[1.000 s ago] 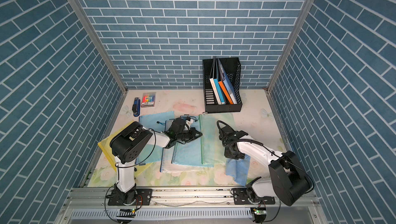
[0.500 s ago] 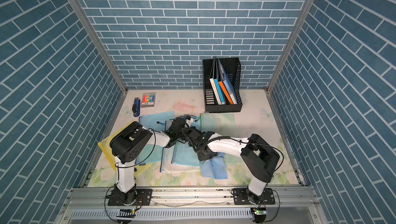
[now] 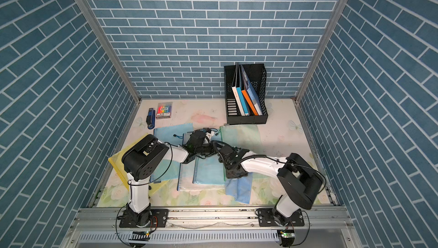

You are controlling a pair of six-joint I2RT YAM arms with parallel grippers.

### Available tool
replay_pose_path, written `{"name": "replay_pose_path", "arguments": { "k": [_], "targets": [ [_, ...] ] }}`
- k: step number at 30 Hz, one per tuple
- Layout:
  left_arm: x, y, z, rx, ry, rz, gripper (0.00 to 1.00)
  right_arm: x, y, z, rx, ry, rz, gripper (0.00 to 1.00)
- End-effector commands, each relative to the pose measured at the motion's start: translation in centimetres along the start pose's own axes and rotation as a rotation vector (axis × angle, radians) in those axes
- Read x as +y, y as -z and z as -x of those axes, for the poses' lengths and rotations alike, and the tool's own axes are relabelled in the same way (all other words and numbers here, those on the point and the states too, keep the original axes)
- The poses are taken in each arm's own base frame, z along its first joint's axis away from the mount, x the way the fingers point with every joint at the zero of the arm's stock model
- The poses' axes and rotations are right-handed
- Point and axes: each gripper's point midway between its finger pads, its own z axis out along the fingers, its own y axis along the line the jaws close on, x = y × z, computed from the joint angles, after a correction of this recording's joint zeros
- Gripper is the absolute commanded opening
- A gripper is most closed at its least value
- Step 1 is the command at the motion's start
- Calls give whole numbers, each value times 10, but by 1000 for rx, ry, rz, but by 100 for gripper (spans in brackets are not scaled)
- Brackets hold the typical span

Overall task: Wipe the document bag
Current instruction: Wipe the dirt from the document bag.

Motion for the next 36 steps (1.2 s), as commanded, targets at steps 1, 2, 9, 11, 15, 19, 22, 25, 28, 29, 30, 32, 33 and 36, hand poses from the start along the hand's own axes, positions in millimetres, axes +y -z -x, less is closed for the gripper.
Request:
{"name": "replay_pose_path", "arguments": {
  "k": [1,2,9,11,15,19,22,25,28,29,30,32,33,36],
  "targets": [
    [7,-3,1,11,-13,21,0,-64,-1,-28,68,-139,-153,0],
    [6,-2,1,10,-15,19,0,-77,3,-29,65,-168,-173,0],
    [6,-2,-1,18,-20,21,0,-116,15,-26,57,-287,-182,0],
    [6,-1,-1,19,-24,22,0,-123,16,-23,69,-289,-215,0],
    [7,-1,-4,32,-25,21,0,-115,12,-5,83,-251,-195,0],
    [6,-2,-5,38,-24,18,0,-82,5,17,84,-192,-121,0],
    [6,-3,-6,41,-23,15,0,-34,7,38,25,-95,-38,0],
    [5,-4,-6,44,-25,12,0,11,6,54,21,-27,20,0],
    [3,-5,-6,51,-31,11,0,43,2,64,30,32,49,0],
    [2,-5,-6,51,-35,11,0,47,0,67,34,35,57,0],
    [2,-4,-6,51,-37,11,0,49,-1,68,34,39,57,0],
    [2,-2,-6,47,-44,18,0,41,-2,72,27,35,42,0],
    [2,-1,-5,43,-45,21,0,33,-2,73,31,23,31,0],
    [2,1,-6,45,-50,27,0,-2,-3,72,43,-49,2,0]
  ]
}}
